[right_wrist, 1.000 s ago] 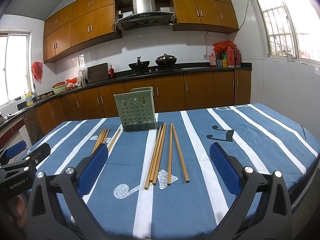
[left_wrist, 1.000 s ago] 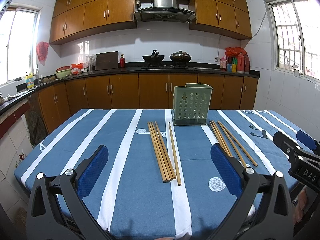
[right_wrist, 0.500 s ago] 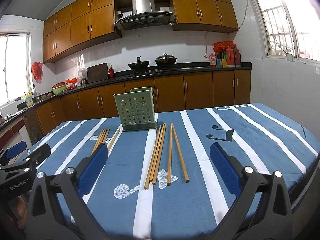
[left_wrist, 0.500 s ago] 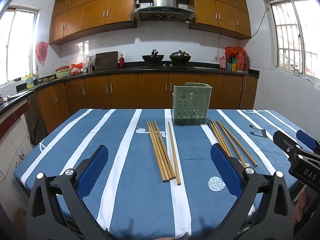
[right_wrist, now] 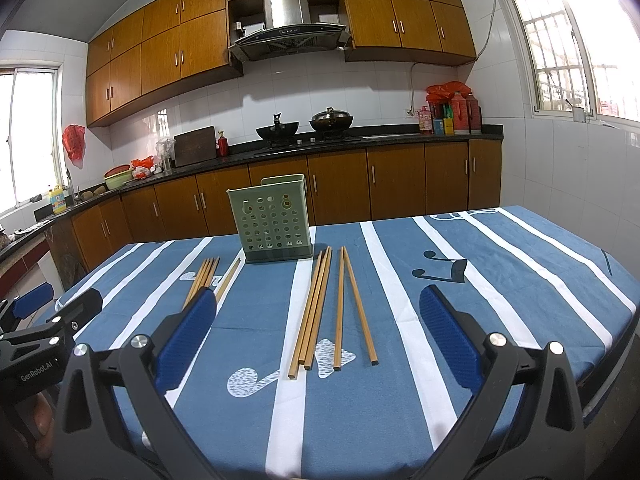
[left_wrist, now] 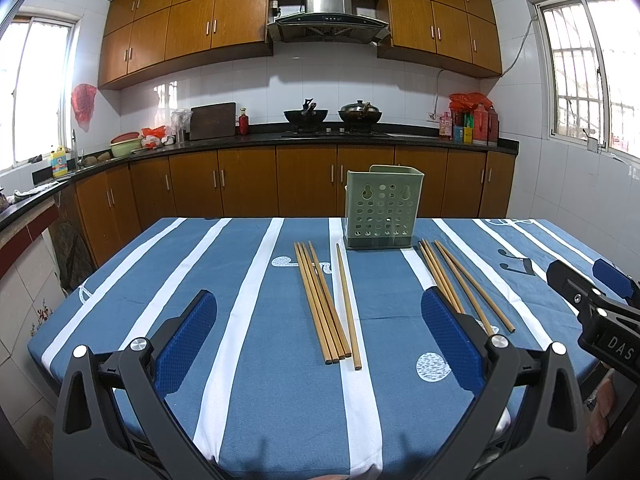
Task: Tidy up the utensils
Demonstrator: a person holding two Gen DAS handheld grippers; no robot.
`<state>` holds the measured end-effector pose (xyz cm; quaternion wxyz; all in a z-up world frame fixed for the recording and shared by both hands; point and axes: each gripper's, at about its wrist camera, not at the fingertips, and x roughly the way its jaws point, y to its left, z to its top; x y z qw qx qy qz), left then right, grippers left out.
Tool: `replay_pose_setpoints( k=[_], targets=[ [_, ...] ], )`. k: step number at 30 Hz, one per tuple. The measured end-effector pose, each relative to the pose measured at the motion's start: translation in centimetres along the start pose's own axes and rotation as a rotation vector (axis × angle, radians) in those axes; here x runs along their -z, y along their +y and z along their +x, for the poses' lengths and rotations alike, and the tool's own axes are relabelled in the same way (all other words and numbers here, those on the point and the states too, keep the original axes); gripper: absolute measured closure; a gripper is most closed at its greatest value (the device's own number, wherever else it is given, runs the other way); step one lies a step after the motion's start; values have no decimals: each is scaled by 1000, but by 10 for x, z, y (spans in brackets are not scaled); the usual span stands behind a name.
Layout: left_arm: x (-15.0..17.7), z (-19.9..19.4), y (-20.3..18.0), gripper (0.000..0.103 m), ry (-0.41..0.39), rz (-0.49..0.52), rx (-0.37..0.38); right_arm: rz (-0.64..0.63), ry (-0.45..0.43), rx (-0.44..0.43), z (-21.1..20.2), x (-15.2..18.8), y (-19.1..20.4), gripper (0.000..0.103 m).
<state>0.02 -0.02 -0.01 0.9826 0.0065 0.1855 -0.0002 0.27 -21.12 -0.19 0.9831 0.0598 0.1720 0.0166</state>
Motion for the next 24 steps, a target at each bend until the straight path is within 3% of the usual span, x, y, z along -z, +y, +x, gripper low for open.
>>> replay_pose_setpoints(
  k=[18,24],
  targets=[
    [0,1,0,2,4,0,-4,1,3,1,0,-1,-1,4],
    [1,15,5,2,42,-13,-23,20,43,2,14,-1,-6,4]
  ],
)
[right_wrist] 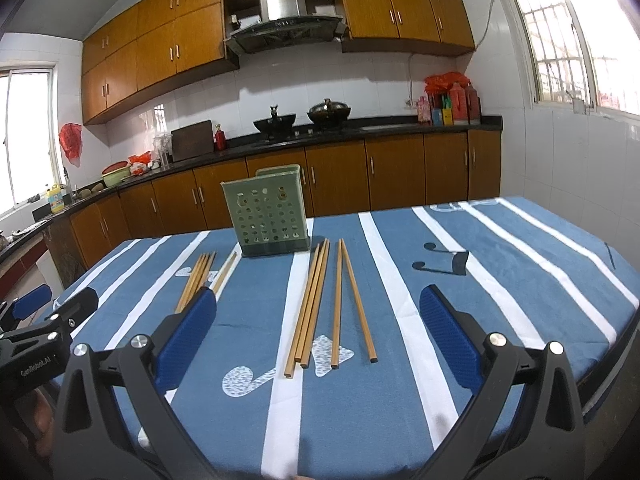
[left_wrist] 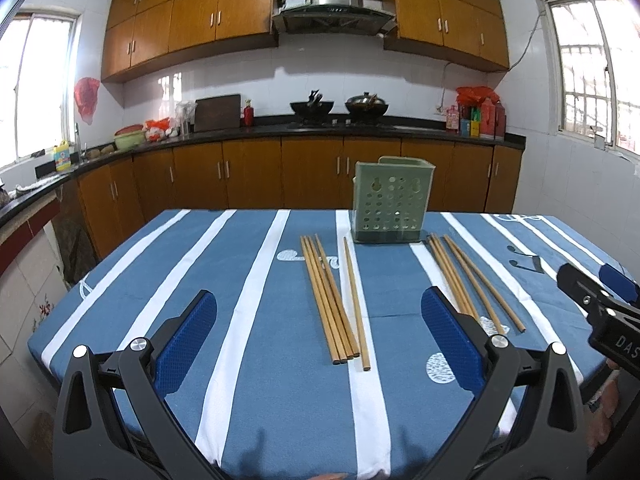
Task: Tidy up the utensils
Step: 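Close the left gripper on a wooden chopstick while the right gripper grasps another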
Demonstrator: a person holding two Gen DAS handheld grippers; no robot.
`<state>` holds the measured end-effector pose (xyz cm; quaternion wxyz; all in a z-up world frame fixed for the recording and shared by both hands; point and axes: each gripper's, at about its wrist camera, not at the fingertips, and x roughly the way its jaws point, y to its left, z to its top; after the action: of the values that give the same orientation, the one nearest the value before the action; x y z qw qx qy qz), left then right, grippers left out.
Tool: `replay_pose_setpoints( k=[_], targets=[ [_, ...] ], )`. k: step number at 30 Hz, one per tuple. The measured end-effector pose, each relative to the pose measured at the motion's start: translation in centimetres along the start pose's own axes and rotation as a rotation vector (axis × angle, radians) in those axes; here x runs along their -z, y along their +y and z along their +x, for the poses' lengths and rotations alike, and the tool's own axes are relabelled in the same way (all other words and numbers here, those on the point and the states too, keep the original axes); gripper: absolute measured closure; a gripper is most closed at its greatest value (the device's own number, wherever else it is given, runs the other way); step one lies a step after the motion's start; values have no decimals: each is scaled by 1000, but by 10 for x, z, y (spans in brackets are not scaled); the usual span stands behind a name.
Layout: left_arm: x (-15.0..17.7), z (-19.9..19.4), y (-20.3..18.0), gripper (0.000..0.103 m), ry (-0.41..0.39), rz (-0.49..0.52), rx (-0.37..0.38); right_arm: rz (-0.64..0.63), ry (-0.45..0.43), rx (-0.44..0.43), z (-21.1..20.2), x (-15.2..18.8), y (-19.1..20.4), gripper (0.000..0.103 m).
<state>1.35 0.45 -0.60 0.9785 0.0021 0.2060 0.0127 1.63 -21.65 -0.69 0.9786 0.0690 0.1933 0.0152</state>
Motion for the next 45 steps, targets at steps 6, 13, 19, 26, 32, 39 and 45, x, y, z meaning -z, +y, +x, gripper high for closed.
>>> replay_pose_setpoints(
  k=[6,13,19,26,32,39,45],
  targets=[
    [-1,33,12,2,98,-30,-23,33,116,33,37,0,-14,4],
    [-4,77,29,2,228,-36,-32,60,315,98,105,-1,-35,32],
    [-8,104,33,22,286,-21,-17,91,454,95,160,0,-49,61],
    [-4,138,27,47,404,-16,79,48,515,101,189,4,-47,71],
    [2,159,21,66,483,-1,82,11,517,104,197,2,-43,80],
    [5,166,23,67,511,6,51,-3,504,117,201,1,-44,85],
    [2,173,18,89,507,25,36,-8,501,113,201,1,-43,85]
  ],
)
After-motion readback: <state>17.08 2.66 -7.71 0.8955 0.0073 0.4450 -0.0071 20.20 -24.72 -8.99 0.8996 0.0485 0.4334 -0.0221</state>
